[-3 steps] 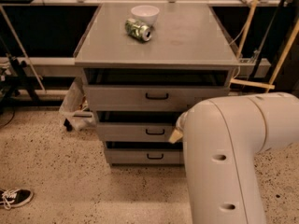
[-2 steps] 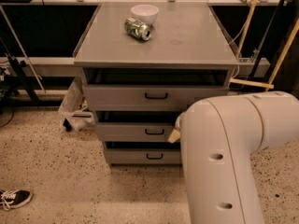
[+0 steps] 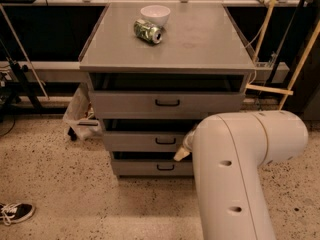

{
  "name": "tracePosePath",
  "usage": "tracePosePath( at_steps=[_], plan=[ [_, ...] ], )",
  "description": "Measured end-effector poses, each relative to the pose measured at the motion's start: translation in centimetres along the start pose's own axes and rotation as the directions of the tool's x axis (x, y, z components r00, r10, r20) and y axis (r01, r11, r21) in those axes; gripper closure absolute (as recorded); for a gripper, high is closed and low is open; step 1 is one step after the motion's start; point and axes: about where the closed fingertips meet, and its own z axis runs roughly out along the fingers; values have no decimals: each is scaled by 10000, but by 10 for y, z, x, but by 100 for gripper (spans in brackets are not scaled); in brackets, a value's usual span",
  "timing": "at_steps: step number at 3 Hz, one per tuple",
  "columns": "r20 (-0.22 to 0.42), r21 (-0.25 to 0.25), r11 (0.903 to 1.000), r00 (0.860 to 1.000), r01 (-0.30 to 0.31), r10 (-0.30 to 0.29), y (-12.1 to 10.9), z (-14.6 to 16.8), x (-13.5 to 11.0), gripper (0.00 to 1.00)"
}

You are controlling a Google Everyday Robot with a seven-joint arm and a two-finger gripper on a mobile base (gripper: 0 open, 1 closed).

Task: Open middle drawer

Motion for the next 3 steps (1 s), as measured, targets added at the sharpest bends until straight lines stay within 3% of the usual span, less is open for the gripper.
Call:
tracePosePath(
  at_steps=[1,3],
  plan=[
    [0,0,10000,10000,0,0,-2,-4,-2,15],
    [0,0,10000,10000,1,-1,-2,-5,-2,62]
  ],
)
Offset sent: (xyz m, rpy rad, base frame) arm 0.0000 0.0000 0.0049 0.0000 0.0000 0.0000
